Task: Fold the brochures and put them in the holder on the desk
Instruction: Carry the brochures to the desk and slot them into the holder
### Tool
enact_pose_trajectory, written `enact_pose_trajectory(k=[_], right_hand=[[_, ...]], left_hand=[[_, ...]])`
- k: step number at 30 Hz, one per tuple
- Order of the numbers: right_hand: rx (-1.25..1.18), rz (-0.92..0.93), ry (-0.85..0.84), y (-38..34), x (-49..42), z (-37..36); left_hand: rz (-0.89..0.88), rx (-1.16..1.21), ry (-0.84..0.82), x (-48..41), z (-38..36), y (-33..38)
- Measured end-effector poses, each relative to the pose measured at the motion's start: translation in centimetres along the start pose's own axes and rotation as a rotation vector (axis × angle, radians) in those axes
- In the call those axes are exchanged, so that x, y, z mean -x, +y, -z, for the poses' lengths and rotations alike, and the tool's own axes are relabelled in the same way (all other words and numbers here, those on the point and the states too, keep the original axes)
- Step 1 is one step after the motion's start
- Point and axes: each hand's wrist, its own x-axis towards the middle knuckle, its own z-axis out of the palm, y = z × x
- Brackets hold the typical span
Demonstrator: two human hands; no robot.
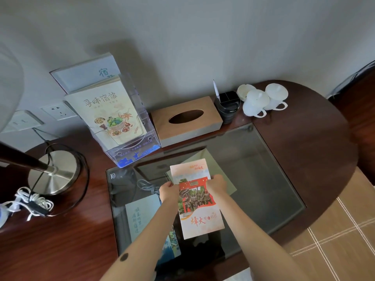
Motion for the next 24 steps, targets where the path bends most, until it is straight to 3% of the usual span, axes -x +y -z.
enact_pose_trajectory(k=[5,11,18,24], right_hand=[[-0.03,0.091,-0.051,-1.2,0.1,0.2],[-0.215,0.411,-0.03,-8.1,2.2,0.1],[-0.247,0.781,-0.055,-17.2,4.4,-0.9],[-0.25,0.992,-0.002,-24.8,6.3,-1.7]], left_hand=[[-0.087,0.042,0.007,-0.3,1.7,0.9],[-0.318,0.186,0.119,-0.4,5.8,6.3],[-0.602,0.279,0.275,-0.6,12.3,14.0],[-0.708,0.458,0.332,-0.2,16.2,18.6]])
